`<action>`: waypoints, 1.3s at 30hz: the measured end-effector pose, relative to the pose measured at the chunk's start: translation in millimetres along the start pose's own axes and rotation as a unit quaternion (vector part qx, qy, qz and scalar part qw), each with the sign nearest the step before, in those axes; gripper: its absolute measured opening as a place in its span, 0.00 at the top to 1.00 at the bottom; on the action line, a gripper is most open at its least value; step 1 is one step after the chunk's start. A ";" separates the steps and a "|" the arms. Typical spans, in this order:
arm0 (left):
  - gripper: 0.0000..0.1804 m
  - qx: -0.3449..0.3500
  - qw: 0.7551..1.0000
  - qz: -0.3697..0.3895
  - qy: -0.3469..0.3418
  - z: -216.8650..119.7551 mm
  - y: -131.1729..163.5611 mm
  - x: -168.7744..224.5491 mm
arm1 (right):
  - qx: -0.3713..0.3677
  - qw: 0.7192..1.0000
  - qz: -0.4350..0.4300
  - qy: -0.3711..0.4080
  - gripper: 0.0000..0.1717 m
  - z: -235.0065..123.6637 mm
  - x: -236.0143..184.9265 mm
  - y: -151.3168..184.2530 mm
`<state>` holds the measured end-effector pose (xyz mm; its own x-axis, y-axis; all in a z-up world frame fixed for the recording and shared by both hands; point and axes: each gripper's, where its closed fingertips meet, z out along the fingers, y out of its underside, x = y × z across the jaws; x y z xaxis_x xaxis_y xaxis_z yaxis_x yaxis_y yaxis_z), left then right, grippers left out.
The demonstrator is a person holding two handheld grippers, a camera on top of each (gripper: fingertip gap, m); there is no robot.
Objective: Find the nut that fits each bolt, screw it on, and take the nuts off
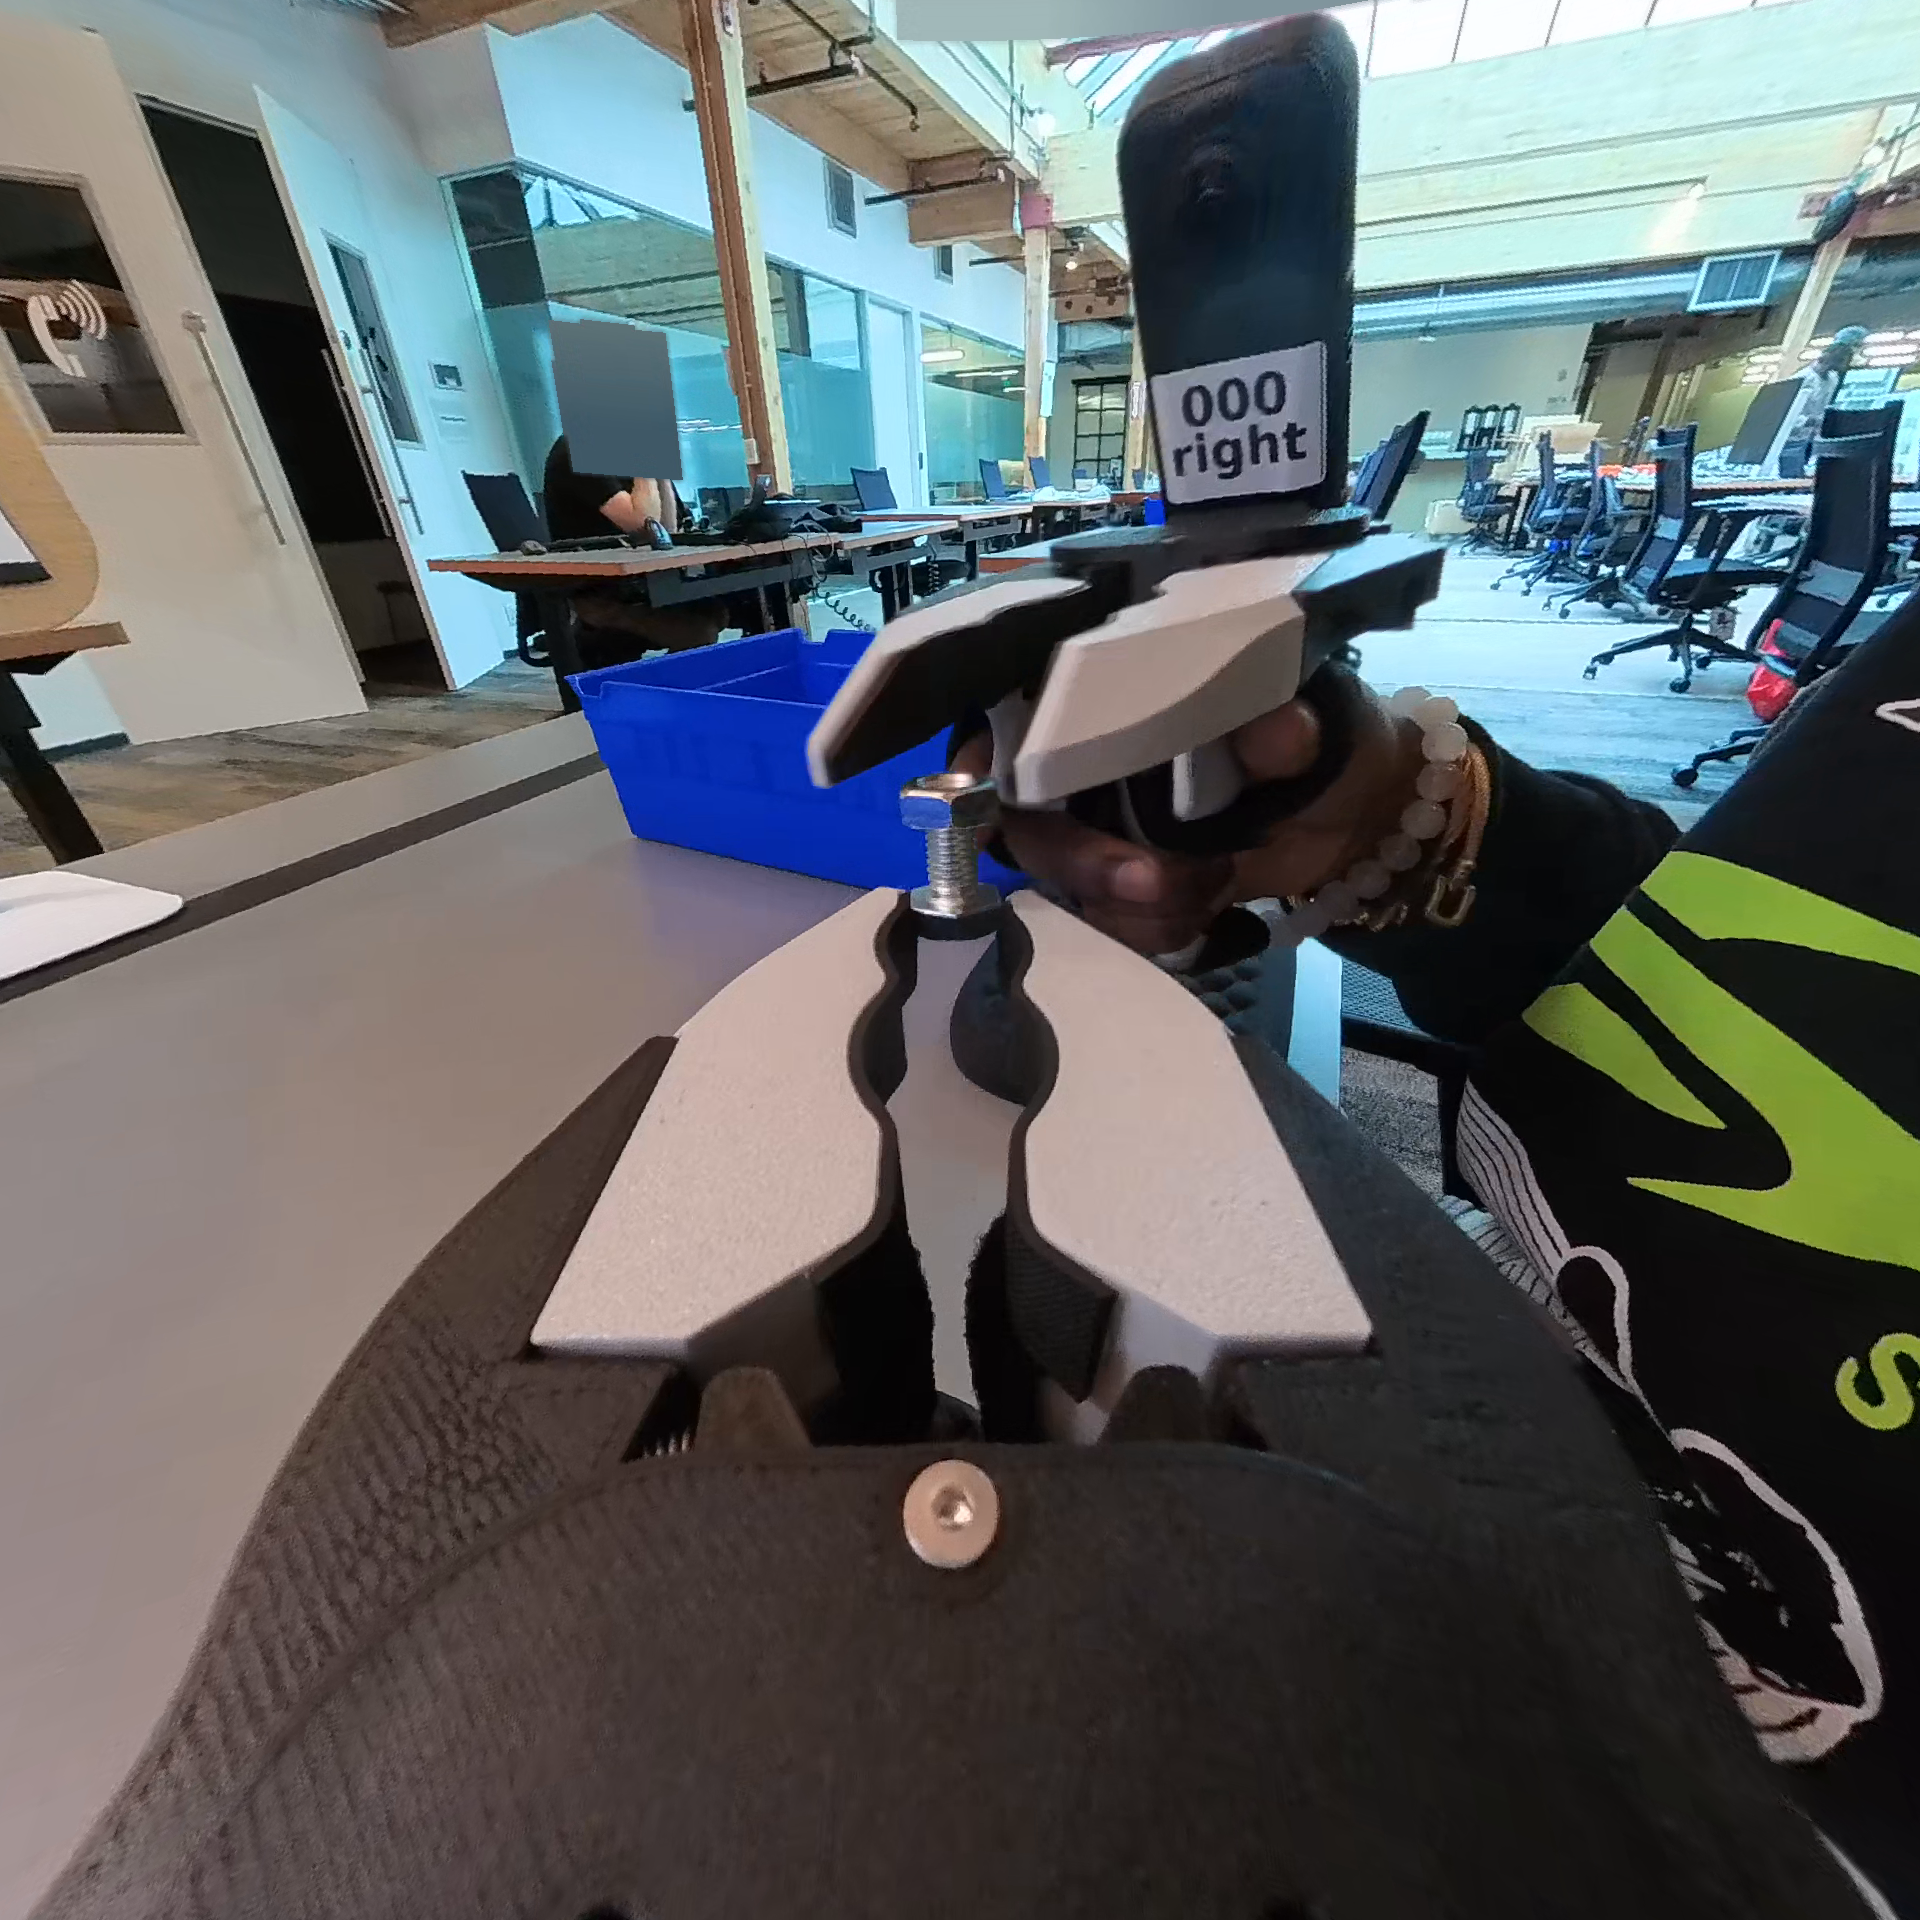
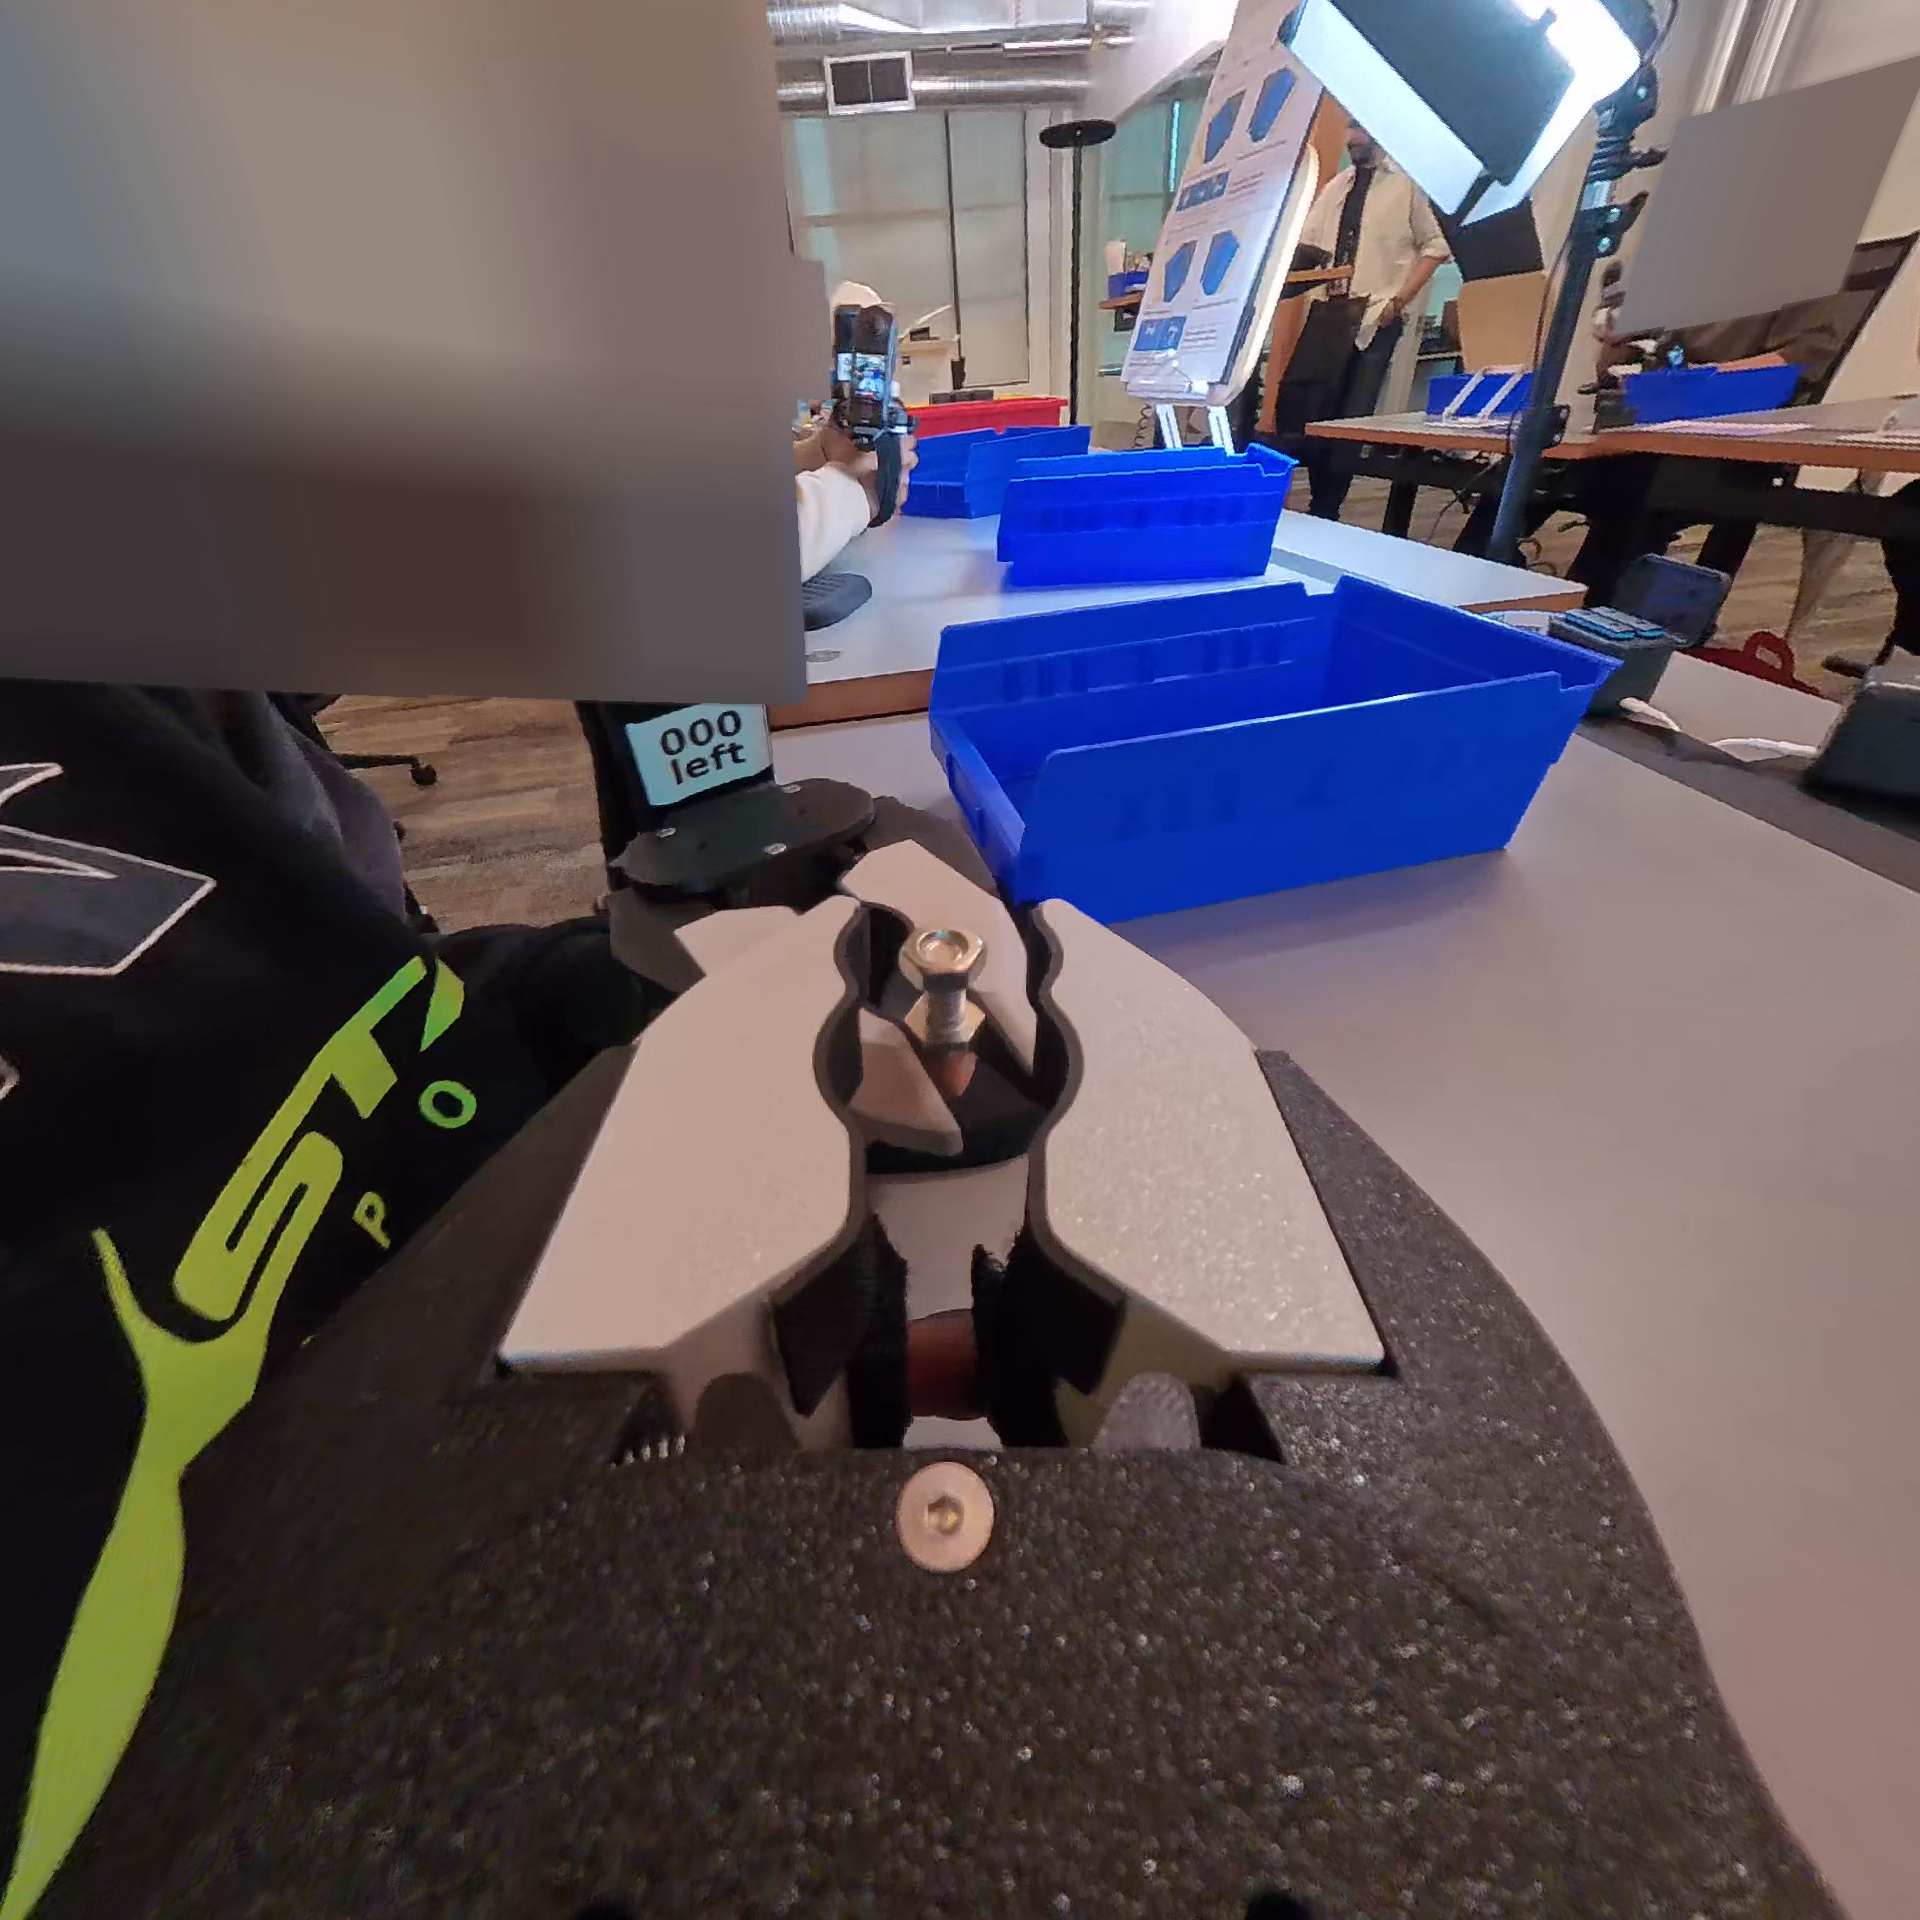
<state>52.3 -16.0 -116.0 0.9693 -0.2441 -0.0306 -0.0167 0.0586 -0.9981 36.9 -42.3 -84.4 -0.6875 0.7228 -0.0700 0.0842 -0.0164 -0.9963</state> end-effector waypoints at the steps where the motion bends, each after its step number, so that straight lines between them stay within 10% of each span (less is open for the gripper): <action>1: 0.92 0.000 1.000 0.000 0.001 0.8 -0.1 0.9 | -0.002 1.000 -0.001 0.005 0.81 2.8 1.1 1.3; 39: 0.92 0.021 0.998 -0.009 0.056 -2.4 -5.2 14.4 | -0.032 0.997 -0.041 -0.050 0.89 -10.7 -10.9 2.8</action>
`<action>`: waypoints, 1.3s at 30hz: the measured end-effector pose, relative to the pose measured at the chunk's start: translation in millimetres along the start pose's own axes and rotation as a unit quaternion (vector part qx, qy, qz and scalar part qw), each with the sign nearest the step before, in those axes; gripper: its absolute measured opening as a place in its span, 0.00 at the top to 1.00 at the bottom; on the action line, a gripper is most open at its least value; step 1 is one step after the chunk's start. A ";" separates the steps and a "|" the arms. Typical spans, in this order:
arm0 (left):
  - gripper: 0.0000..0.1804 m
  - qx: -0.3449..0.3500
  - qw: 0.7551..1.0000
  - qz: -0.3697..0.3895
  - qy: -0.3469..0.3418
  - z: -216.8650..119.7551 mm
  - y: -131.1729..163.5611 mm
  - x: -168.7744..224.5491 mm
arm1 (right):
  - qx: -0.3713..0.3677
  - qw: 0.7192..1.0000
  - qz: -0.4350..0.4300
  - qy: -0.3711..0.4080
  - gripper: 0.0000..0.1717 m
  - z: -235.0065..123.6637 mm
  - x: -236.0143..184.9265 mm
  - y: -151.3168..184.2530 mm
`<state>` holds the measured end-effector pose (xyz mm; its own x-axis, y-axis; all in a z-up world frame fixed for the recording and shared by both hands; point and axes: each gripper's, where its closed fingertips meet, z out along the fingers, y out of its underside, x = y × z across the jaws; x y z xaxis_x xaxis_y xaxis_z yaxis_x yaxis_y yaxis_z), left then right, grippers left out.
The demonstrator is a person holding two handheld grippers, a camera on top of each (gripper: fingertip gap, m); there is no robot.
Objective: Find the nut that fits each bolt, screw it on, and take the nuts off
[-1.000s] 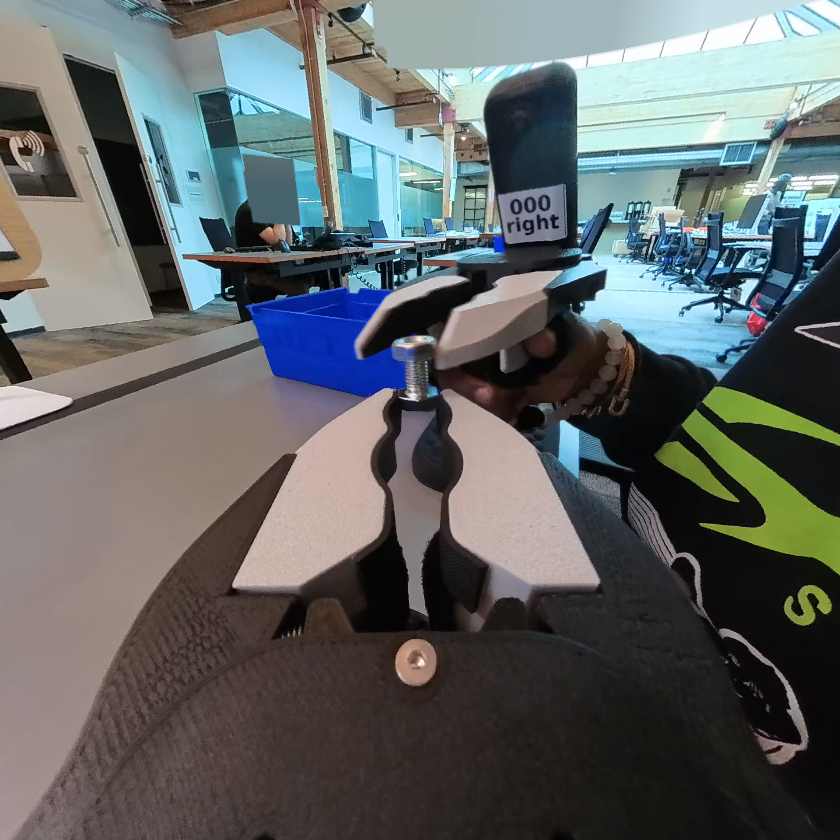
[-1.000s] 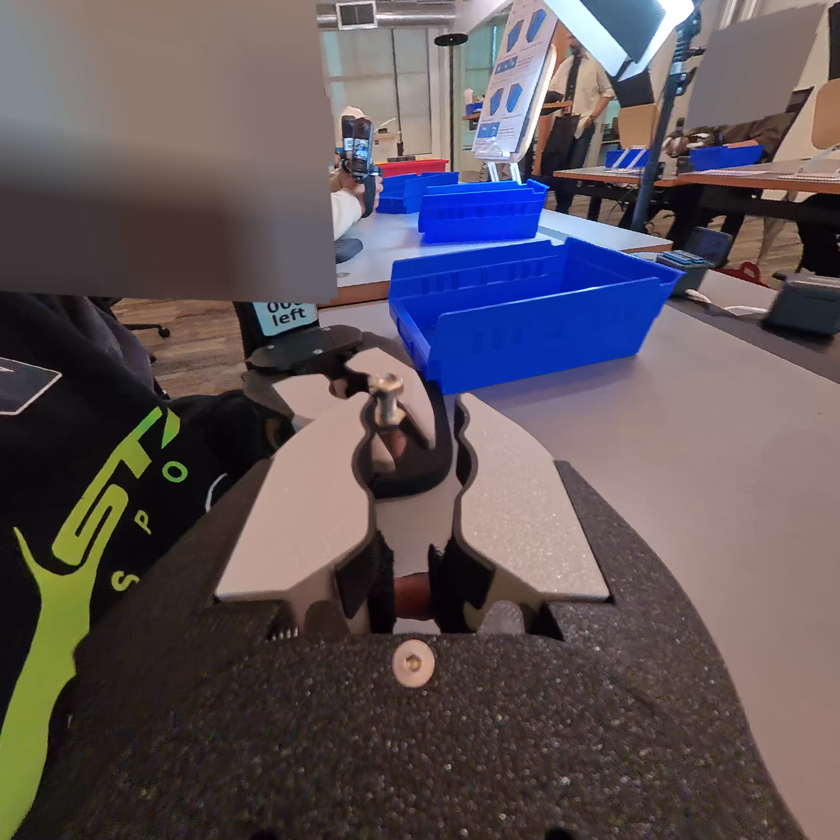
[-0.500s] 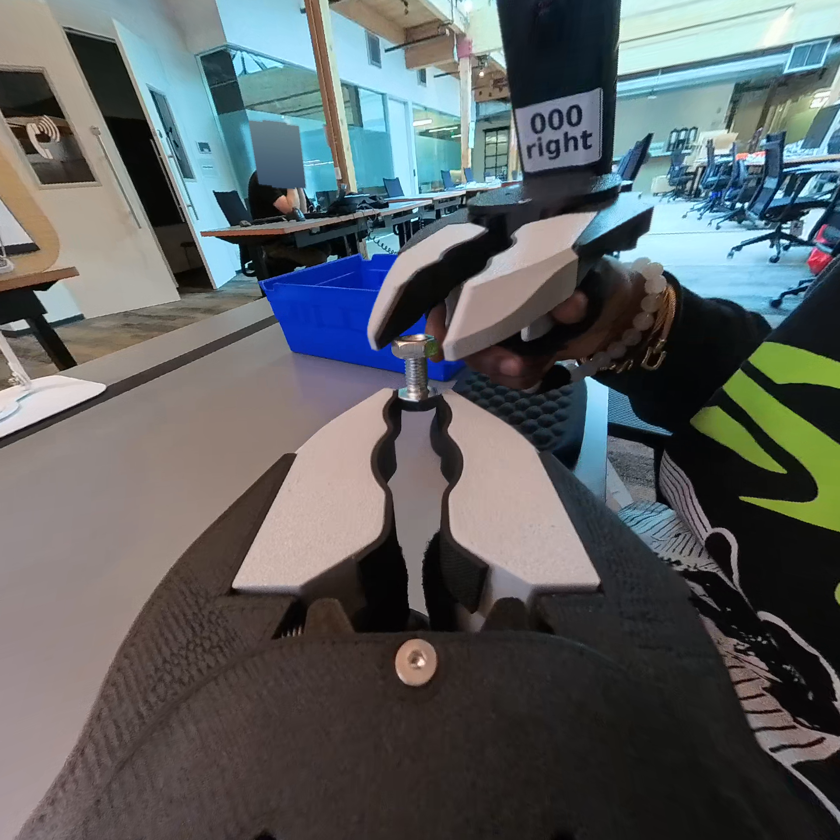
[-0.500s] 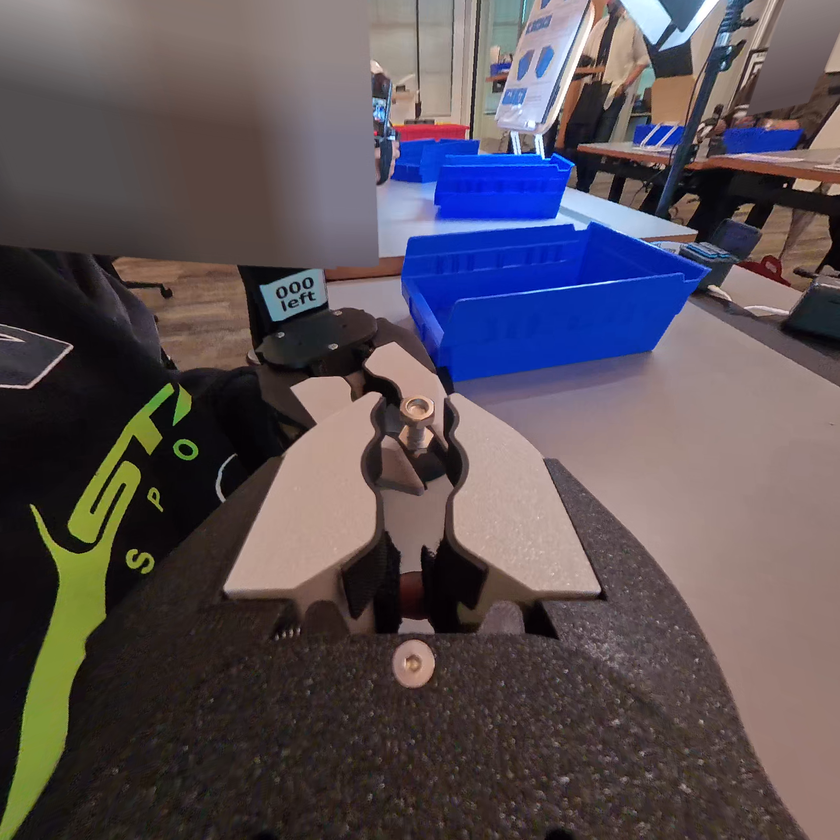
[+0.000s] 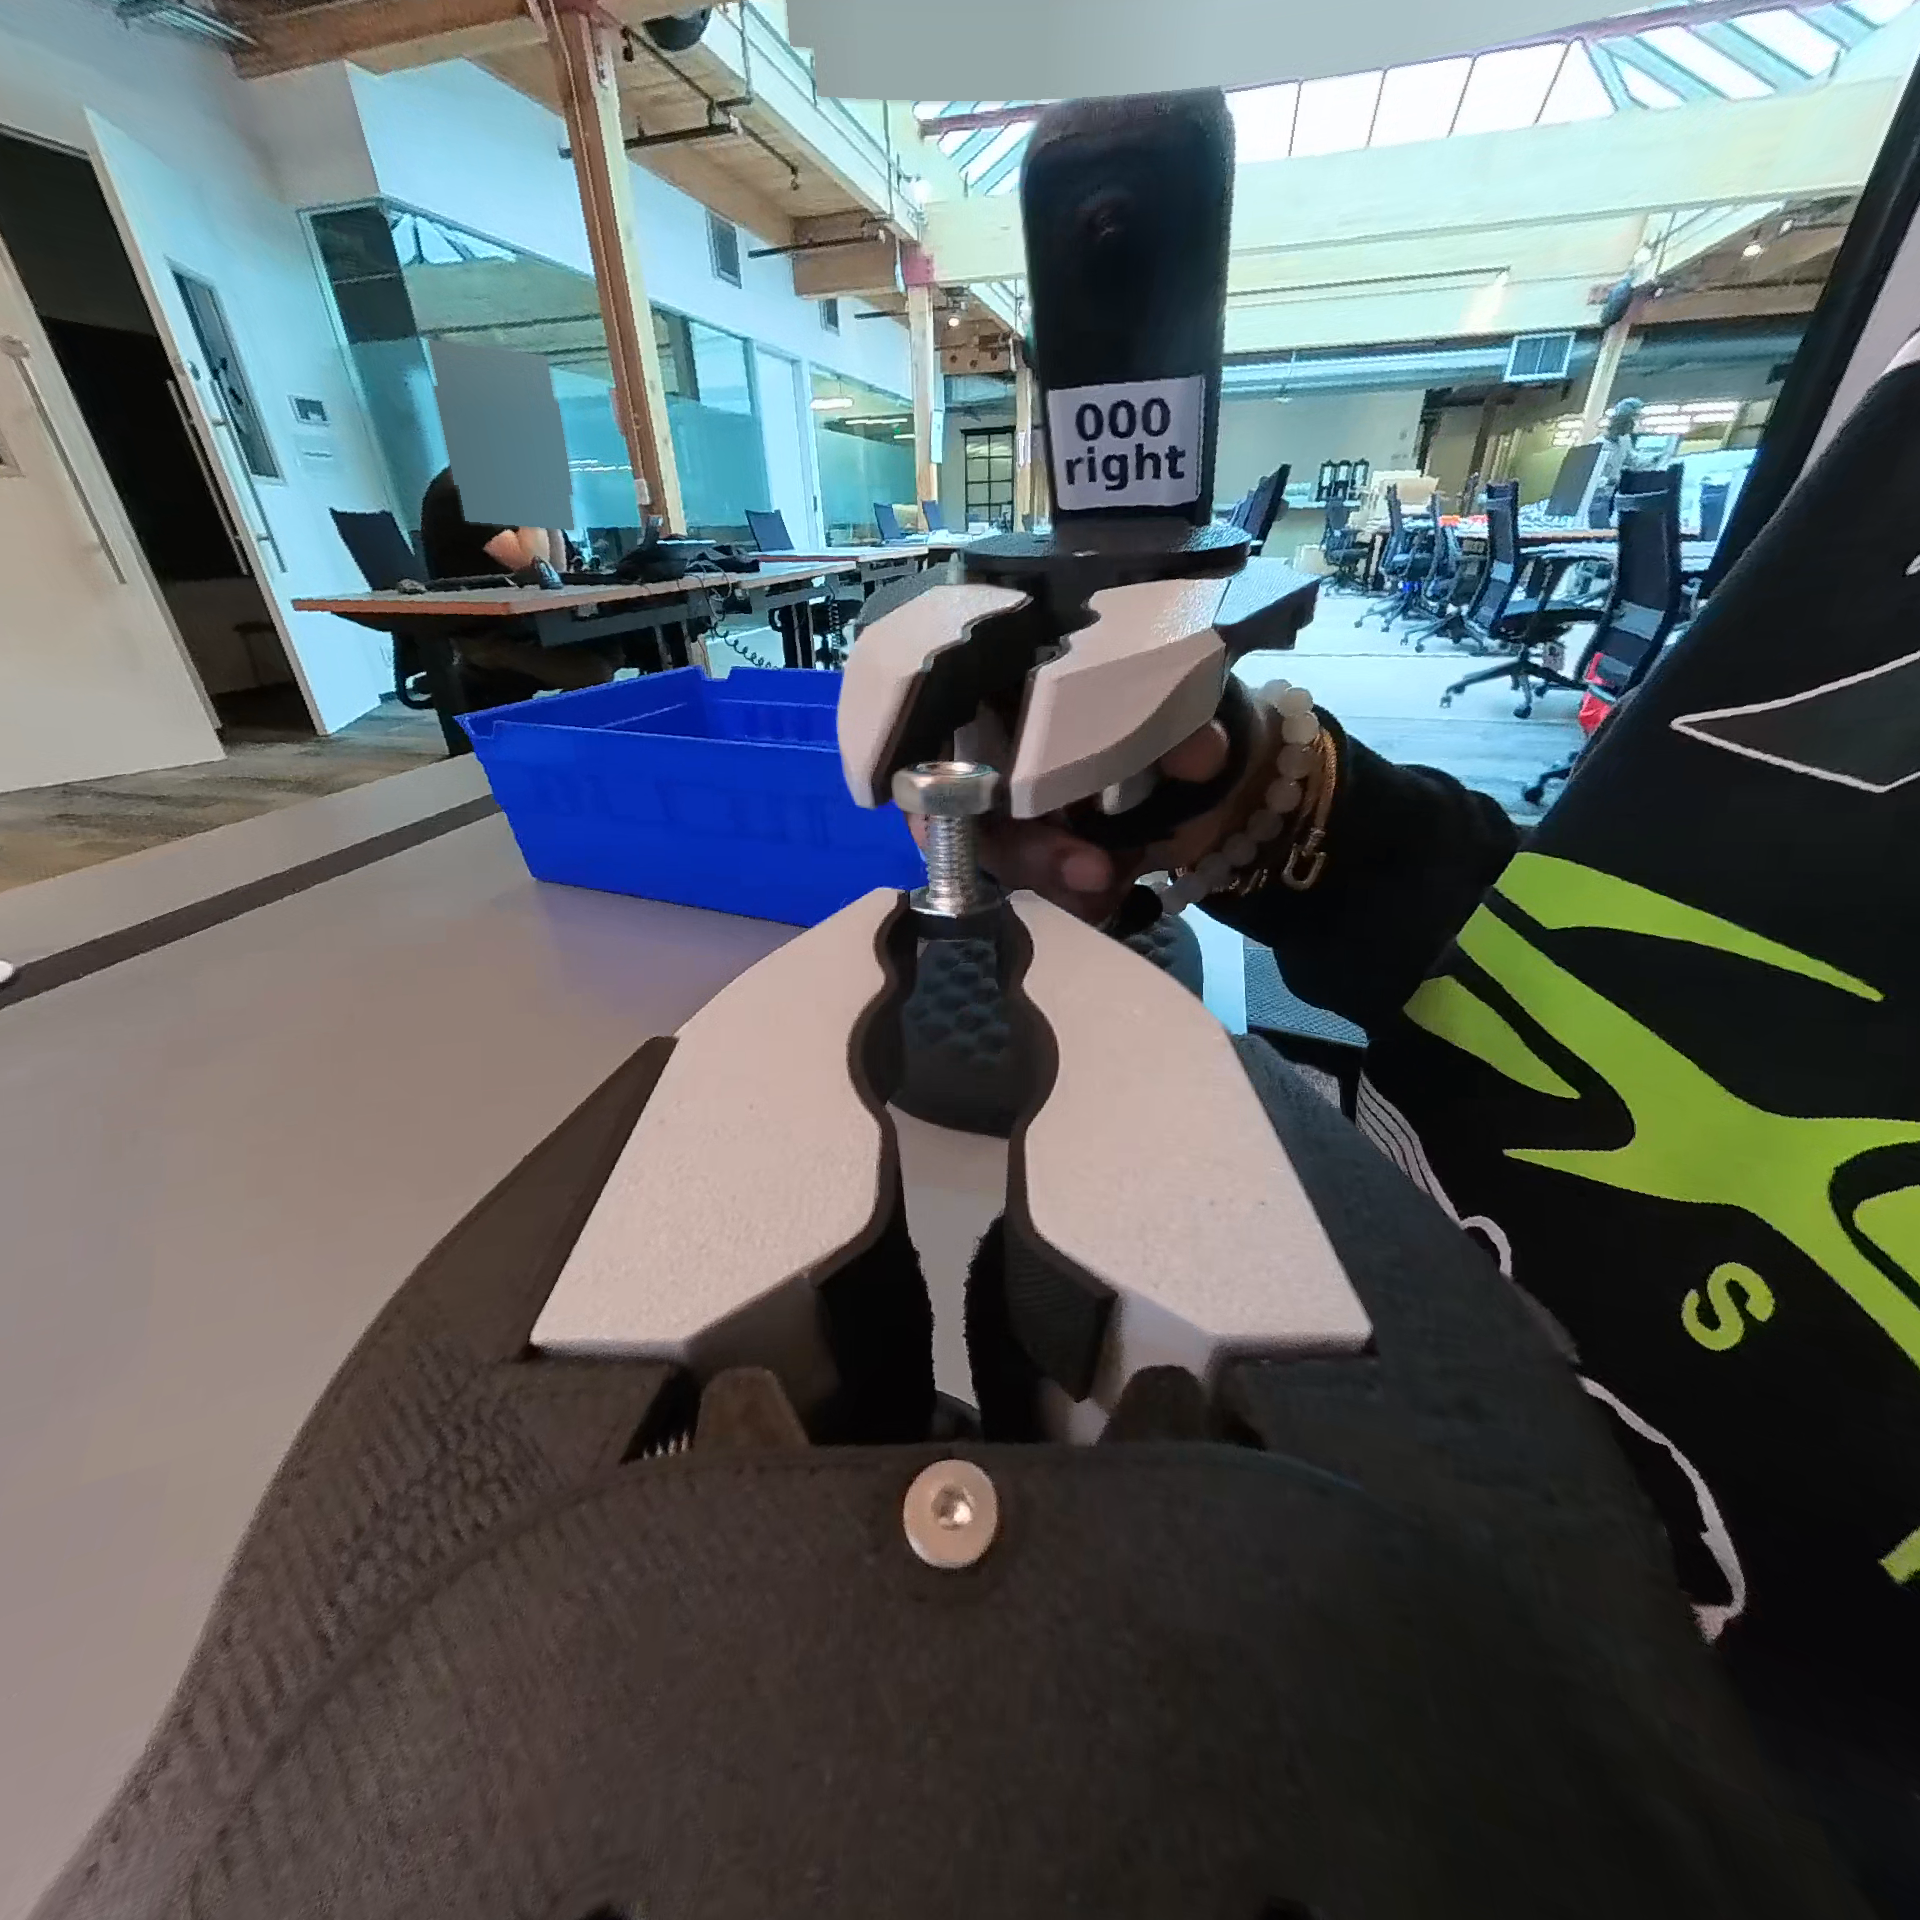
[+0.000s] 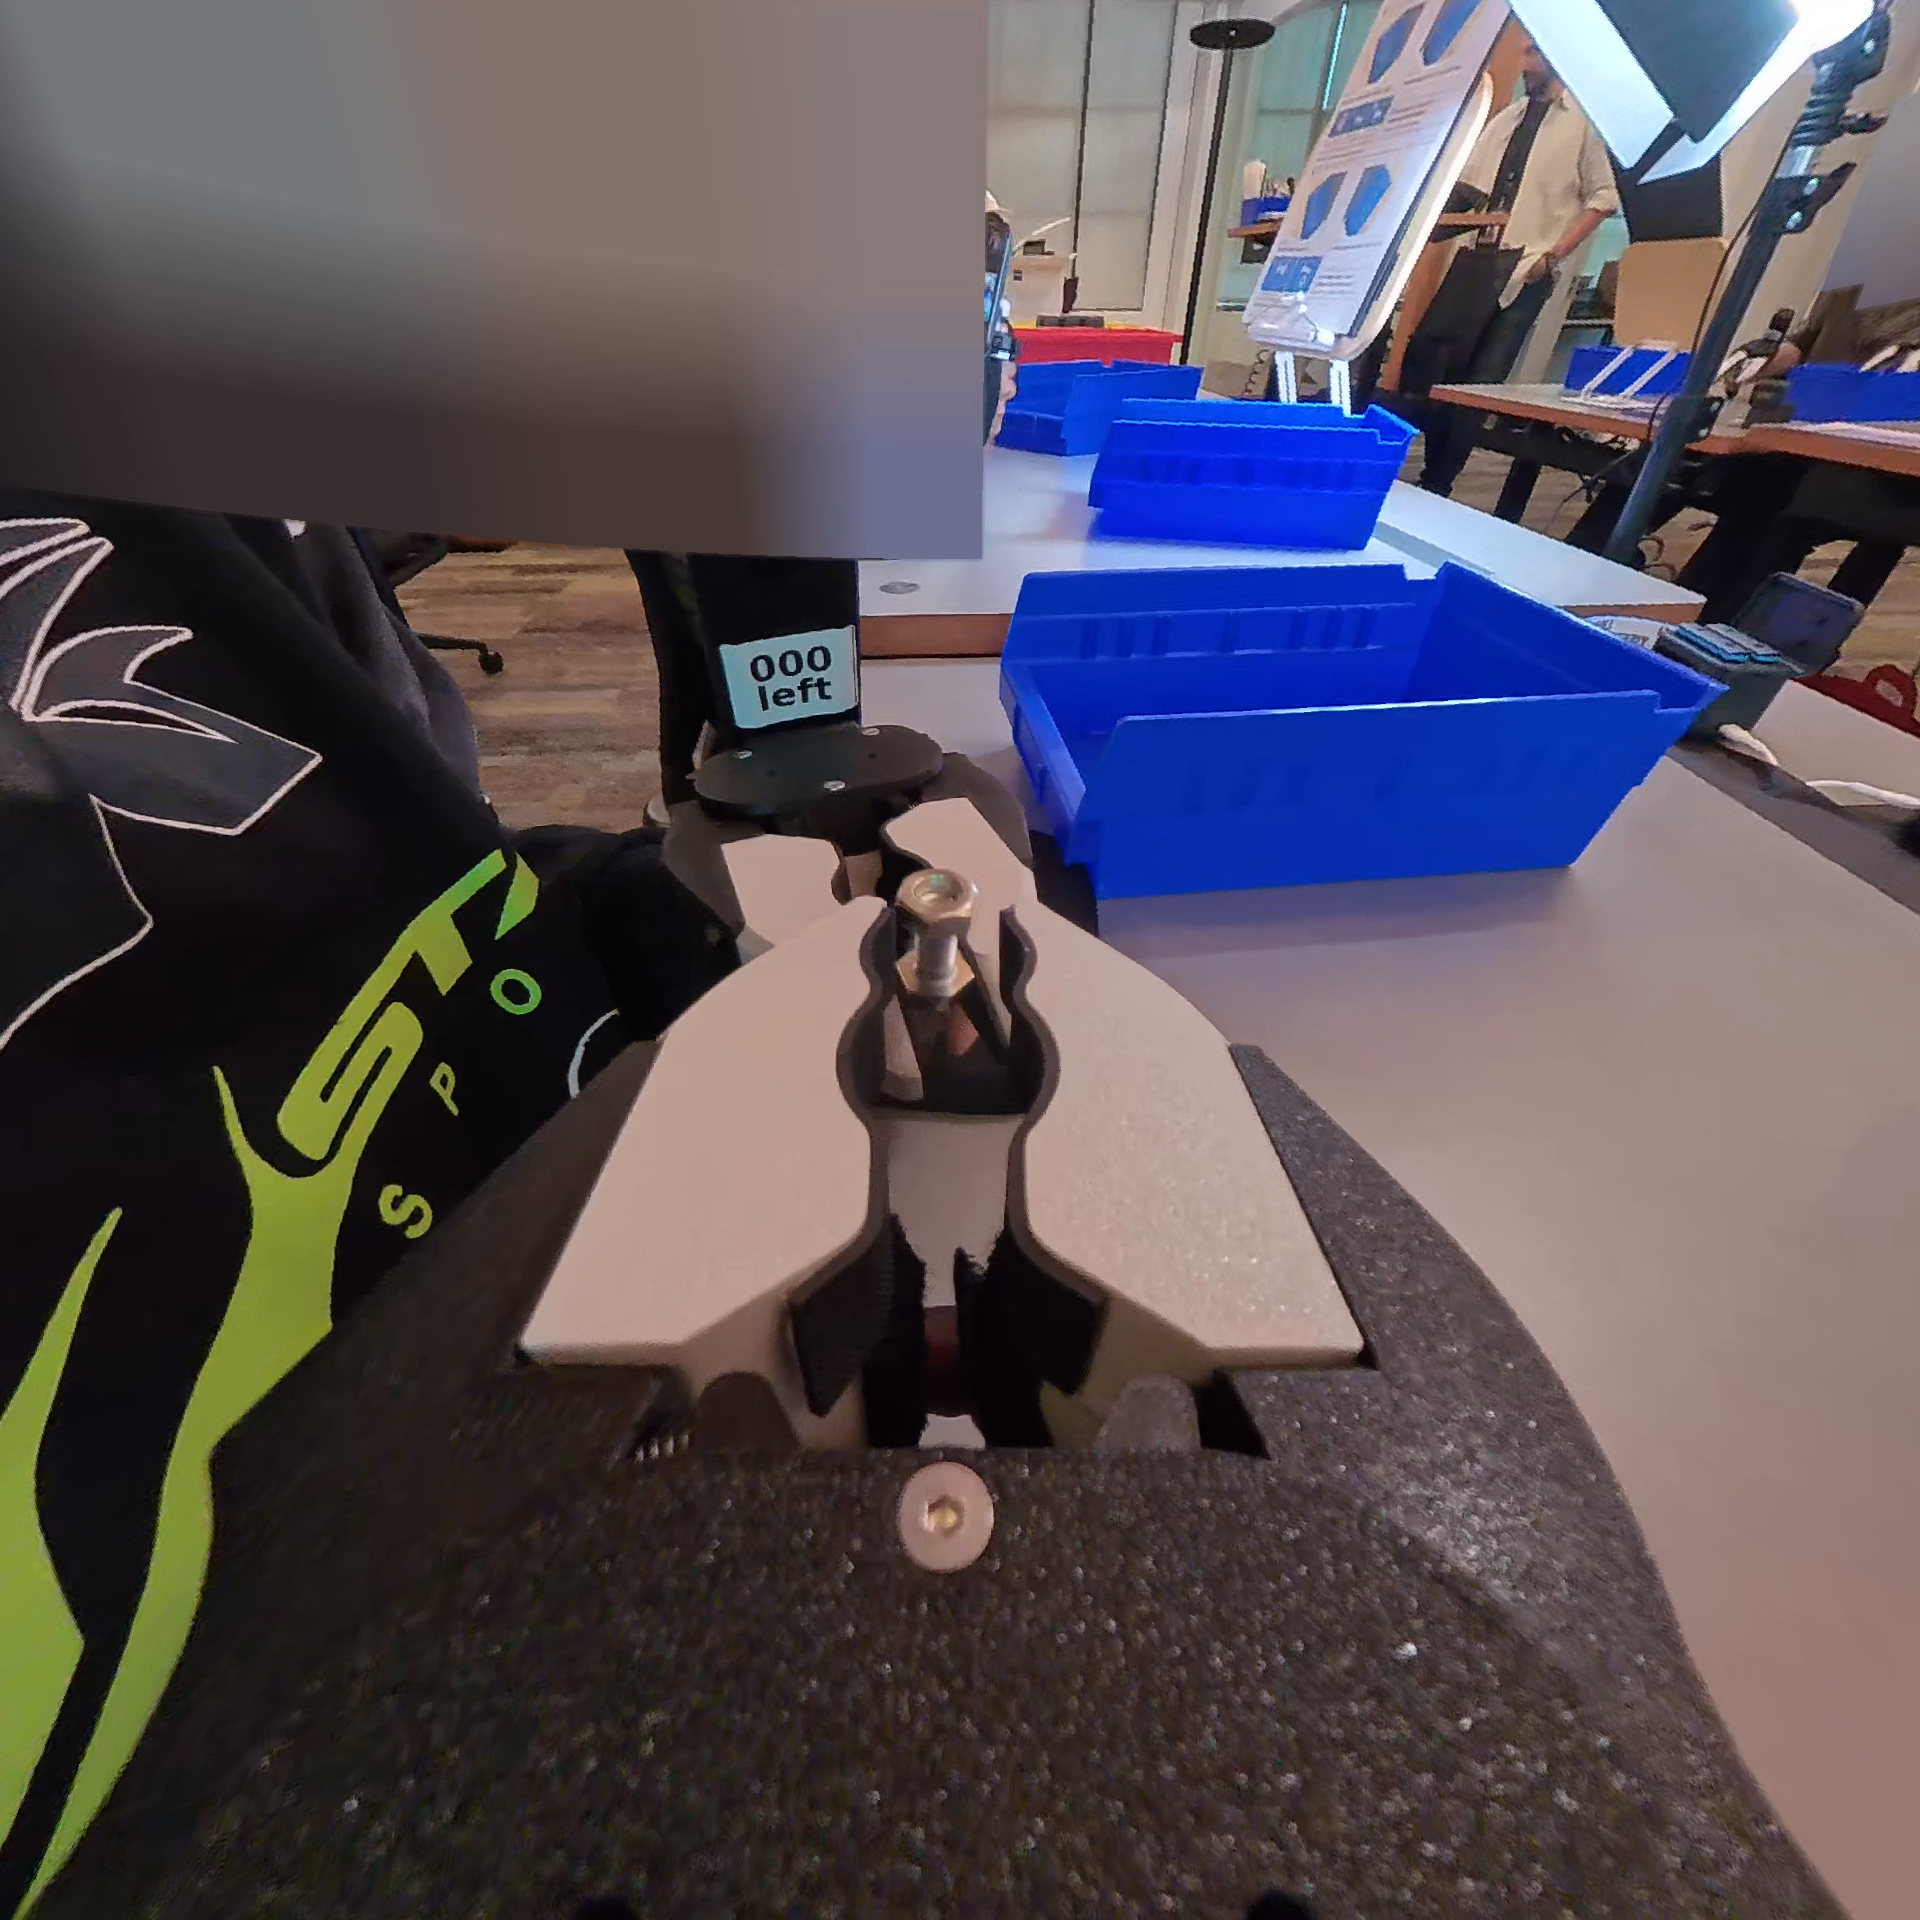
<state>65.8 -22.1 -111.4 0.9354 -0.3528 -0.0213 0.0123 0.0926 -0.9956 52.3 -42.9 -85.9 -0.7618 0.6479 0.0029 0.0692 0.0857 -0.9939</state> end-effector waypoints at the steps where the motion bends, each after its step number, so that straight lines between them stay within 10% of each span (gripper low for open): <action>1: 0.92 0.004 1.000 -0.003 0.001 -1.1 -1.3 -0.4 | 0.001 1.000 -0.001 0.010 0.89 -2.6 3.4 -0.4; 23: 0.92 -0.049 0.998 -0.024 0.014 3.0 17.1 2.7 | 0.004 1.000 0.003 0.001 0.91 -3.8 1.0 -2.8; 28: 0.92 -0.037 0.999 -0.026 0.004 0.2 13.6 -1.5 | -0.013 0.995 -0.013 0.101 0.91 -43.4 34.2 -8.2; 39: 0.92 -0.031 0.999 -0.026 -0.008 -0.4 13.0 -4.8 | -0.259 0.799 0.121 0.529 0.90 -292.1 163.4 84.5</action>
